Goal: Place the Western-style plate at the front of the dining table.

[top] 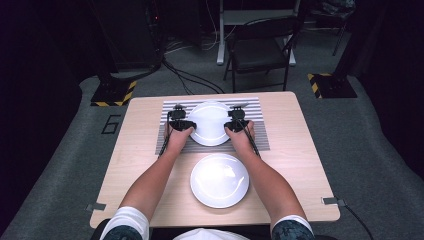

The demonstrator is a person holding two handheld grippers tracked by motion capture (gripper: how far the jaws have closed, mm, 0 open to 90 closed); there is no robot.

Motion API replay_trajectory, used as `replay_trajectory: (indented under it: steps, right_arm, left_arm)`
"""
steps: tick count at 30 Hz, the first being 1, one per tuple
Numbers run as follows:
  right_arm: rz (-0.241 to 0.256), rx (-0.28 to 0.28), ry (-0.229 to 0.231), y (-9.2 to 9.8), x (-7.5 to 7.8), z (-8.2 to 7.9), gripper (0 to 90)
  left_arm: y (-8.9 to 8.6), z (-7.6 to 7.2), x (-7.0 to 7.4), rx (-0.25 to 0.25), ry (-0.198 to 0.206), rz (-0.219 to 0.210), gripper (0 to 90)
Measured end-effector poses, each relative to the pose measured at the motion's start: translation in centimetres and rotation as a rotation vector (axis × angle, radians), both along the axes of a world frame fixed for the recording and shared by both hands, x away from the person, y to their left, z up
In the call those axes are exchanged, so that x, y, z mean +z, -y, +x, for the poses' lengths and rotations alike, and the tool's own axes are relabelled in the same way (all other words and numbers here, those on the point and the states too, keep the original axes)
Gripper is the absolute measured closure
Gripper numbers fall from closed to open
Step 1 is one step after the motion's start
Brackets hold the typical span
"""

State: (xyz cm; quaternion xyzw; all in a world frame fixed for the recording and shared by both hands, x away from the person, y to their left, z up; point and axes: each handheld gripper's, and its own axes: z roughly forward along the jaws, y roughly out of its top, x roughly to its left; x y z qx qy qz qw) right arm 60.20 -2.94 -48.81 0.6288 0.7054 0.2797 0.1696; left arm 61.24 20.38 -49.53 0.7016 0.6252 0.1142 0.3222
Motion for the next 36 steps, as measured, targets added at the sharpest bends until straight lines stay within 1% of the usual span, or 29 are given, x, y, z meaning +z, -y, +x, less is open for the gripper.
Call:
replay_trajectory:
  steps: [13,17,19,23,24,25,26,27,29,32,33,34,36]
  right_arm:
    - [0.009,0.001,-0.004,-0.05,-0.24,0.16,56.8]
    - [0.019,0.004,-0.020,0.01,-0.39,0.22,56.1]
    - [0.018,0.004,-0.026,-0.02,-0.50,0.26,55.2]
    - [0.023,0.002,-0.039,0.04,-0.63,0.32,54.8]
    - [0.017,0.011,-0.041,0.14,-0.65,0.32,54.8]
    - [0.010,0.009,-0.040,0.10,-0.66,0.32,54.8]
    - [-0.005,0.003,-0.032,0.00,-0.62,0.25,54.8]
    - [-0.018,0.014,-0.003,-0.02,-0.51,0.17,54.8]
    - [-0.021,0.022,0.007,-0.14,-0.28,0.03,54.2]
    - [-0.015,0.024,0.006,-0.12,-0.15,-0.06,54.2]
    - [-0.015,0.022,0.005,-0.09,-0.18,-0.04,54.3]
    - [-0.014,0.022,0.004,-0.09,-0.19,-0.04,54.3]
    - [-0.017,0.025,0.005,-0.13,-0.18,-0.06,54.2]
  left_arm:
    - [0.03,0.21,-0.40,0.002,-0.006,0.015,55.9]
    - [0.09,0.21,-0.57,-0.006,-0.011,0.040,55.5]
    - [0.17,0.20,-0.59,-0.010,-0.006,0.053,56.2]
    - [0.16,0.20,-0.63,-0.012,0.004,0.054,56.0]
    - [0.18,0.18,-0.57,-0.013,0.002,0.061,55.8]
    - [0.20,0.15,-0.54,-0.016,0.010,0.058,55.6]
    - [0.28,0.11,-0.50,-0.009,0.015,0.054,55.1]
    - [0.27,0.11,-0.48,-0.009,0.016,0.053,54.8]
    - [0.09,0.14,-0.39,-0.020,0.019,0.050,53.9]
    - [0.12,0.09,-0.34,-0.024,0.030,0.058,53.8]
    - [0.24,0.04,-0.32,-0.013,0.030,0.048,53.8]
    - [0.16,0.05,-0.28,-0.025,0.032,0.062,53.8]
    - [0.19,0.01,-0.24,-0.026,0.032,0.066,53.8]
